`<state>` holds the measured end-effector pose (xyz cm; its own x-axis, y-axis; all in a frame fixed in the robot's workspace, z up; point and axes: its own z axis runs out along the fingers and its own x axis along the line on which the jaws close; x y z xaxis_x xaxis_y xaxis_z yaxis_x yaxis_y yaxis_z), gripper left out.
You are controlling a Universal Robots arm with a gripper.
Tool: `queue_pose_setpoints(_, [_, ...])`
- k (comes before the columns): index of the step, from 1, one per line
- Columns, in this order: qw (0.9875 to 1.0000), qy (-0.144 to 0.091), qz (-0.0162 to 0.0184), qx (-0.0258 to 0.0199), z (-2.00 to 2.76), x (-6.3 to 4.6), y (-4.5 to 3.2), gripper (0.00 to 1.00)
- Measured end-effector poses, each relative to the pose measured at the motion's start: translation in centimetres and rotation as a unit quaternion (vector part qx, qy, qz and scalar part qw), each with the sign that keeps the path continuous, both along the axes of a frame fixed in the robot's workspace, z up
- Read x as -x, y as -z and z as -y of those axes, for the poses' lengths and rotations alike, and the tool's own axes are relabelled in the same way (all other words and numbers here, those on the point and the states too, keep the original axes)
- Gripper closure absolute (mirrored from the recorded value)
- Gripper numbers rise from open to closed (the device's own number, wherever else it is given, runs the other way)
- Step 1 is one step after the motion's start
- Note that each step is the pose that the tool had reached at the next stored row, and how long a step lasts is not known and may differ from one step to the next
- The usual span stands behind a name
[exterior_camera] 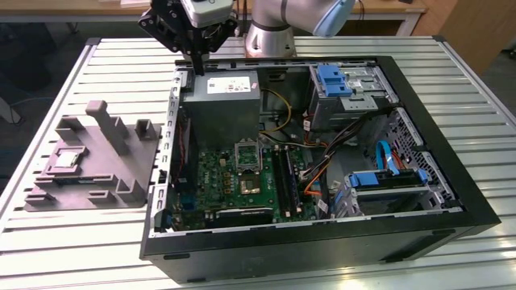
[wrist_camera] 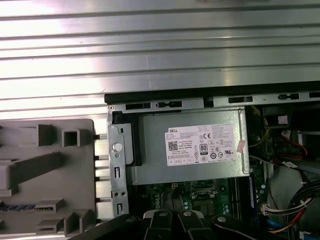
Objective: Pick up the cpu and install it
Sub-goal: 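Reach for the cpu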
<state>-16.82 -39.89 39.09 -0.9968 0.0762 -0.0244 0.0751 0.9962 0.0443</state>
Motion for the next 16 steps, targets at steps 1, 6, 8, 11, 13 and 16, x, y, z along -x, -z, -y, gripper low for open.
queue_pose_setpoints(1, [1.0000,0.000,0.0000,0.0000,0.00,0.0,0.00,0.89])
queue_pose_setpoints(6, [1.0000,0.000,0.0000,0.0000,0.00,0.1,0.01,0.89])
queue_pose_setpoints(8, [1.0000,0.000,0.0000,0.0000,0.00,0.5,0.05,0.89])
queue_pose_setpoints(11, [1.0000,0.000,0.0000,0.0000,0.00,0.5,0.06,0.89])
queue_pose_setpoints(13, [1.0000,0.000,0.0000,0.0000,0.00,0.6,0.06,0.89])
queue_pose_setpoints(16, [1.0000,0.000,0.0000,0.0000,0.00,1.1,0.08,0.89])
